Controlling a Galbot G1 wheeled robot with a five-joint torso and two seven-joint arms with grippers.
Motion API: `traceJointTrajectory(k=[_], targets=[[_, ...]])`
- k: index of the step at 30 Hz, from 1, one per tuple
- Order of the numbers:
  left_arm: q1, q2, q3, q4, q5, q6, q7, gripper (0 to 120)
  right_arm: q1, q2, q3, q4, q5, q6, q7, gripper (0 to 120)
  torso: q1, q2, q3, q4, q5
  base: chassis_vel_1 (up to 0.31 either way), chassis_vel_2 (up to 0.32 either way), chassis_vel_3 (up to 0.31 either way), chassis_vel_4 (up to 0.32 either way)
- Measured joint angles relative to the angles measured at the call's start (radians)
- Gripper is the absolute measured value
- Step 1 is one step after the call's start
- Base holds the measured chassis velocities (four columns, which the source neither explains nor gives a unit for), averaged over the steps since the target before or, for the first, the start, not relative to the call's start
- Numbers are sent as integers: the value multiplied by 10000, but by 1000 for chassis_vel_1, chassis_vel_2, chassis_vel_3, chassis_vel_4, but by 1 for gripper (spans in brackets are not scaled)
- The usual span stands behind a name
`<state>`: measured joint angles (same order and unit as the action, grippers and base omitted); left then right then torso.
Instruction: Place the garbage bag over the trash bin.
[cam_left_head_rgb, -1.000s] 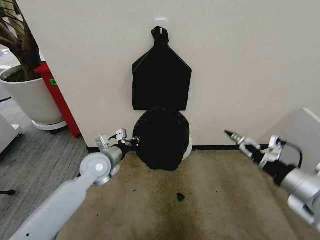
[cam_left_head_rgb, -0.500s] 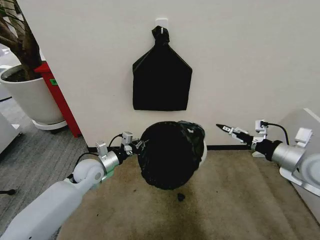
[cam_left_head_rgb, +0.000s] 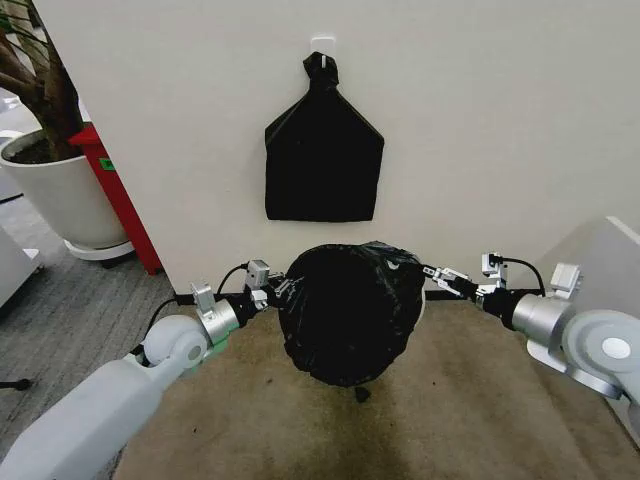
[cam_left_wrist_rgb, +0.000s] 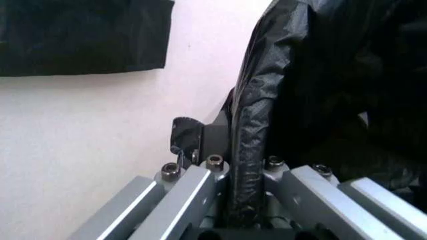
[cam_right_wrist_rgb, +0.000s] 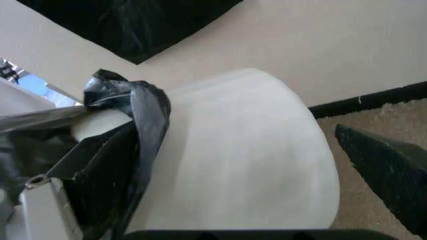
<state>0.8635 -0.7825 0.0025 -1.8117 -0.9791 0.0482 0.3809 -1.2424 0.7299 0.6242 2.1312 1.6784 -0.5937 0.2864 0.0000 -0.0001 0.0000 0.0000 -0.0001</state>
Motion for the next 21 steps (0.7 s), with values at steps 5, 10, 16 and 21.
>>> traceJointTrajectory(k=[5, 10, 16, 21], targets=[[37, 17, -85, -270, -395, 215, -27, 0, -41, 72, -52, -637, -33, 42, -414, 100, 0, 0, 0, -2, 2, 0, 0, 0, 0], [93, 60, -193, -398, -549, 315, 23, 0, -190, 130, 32, -864, 5, 105, -938, 100, 0, 0, 0, 0, 3, 0, 0, 0, 0], [75, -9, -179, -424, -648, 462, -69, 0, -224, 248, 132, -250, 424, 252, -653, 100, 0, 0, 0, 0, 0, 0, 0, 0, 0], [114, -30, -26, -418, -1273, 920, -802, 0, -248, 231, 453, -3, 1075, 291, -333, 100, 0, 0, 0, -1, 1, 0, 0, 0, 0]])
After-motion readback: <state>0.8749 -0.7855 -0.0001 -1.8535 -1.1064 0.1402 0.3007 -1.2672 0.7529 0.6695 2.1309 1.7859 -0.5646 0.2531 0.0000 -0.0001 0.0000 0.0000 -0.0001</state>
